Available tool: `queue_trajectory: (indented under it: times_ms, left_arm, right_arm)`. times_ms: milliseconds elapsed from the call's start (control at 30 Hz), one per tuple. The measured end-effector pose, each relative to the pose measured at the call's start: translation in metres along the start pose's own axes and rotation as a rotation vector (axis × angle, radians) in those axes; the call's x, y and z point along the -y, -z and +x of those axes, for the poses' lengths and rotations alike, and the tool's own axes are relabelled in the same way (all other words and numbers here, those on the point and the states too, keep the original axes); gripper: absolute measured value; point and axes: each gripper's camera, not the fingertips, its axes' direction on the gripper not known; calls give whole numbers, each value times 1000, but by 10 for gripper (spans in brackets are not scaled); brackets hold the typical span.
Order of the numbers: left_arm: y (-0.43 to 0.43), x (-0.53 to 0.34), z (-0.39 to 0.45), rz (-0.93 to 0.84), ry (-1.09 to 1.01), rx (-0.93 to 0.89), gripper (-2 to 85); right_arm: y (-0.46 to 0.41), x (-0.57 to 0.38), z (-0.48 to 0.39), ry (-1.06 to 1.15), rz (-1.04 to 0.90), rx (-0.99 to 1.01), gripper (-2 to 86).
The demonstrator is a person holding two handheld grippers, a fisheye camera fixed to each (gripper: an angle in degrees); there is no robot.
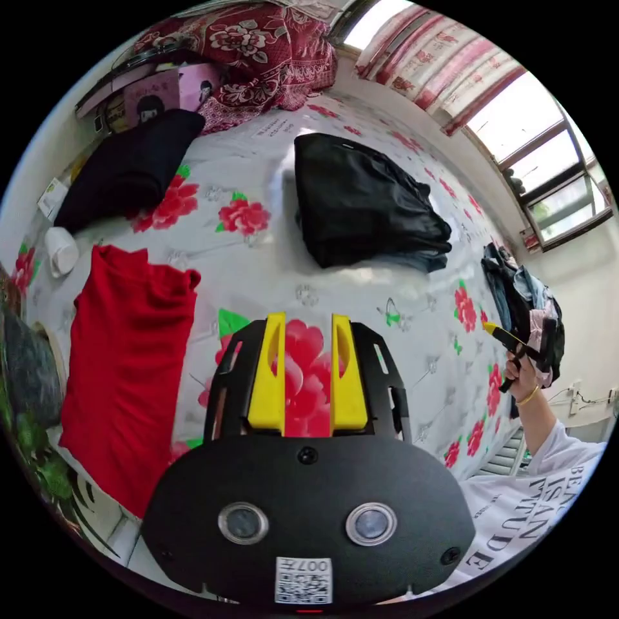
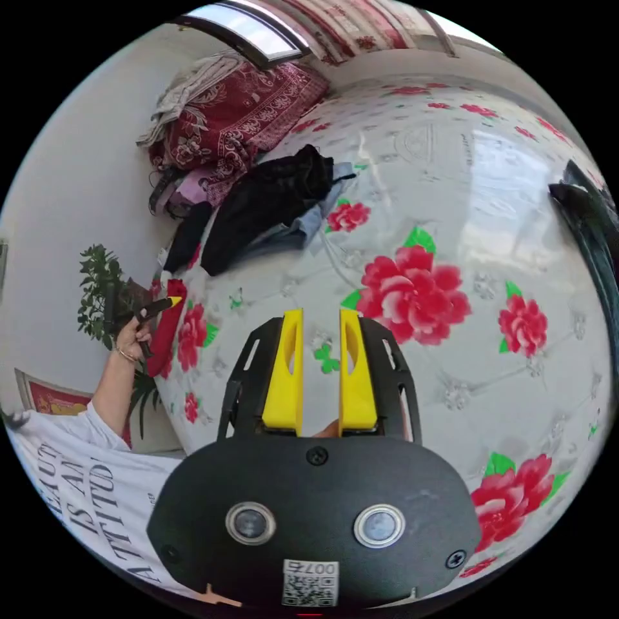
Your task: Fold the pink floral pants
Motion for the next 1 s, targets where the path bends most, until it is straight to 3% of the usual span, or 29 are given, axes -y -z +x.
queue_trajectory:
  times_ms: [233,533,767,867,1000]
  left_arm:
    - [-28,-115,93,-140,0,82,81]
    - [-71,-113,243,-263,-201,-5,75]
    - [-77,-115,302,-261,-259,79,35]
    - [-77,-121,305,-265,-234,101,17]
    - [-76,-129,298,-275,-188,135,8]
  right_arm:
    - [89,-138,93,-238,46,-407,78]
    - [253,-159,186,-472,387,-706,108]
    - [283,-105,262,-559,335,-727,112]
    - [268,-91,311,-698,195,-634,86]
    - [270,-85,308,-649,214,-649,28]
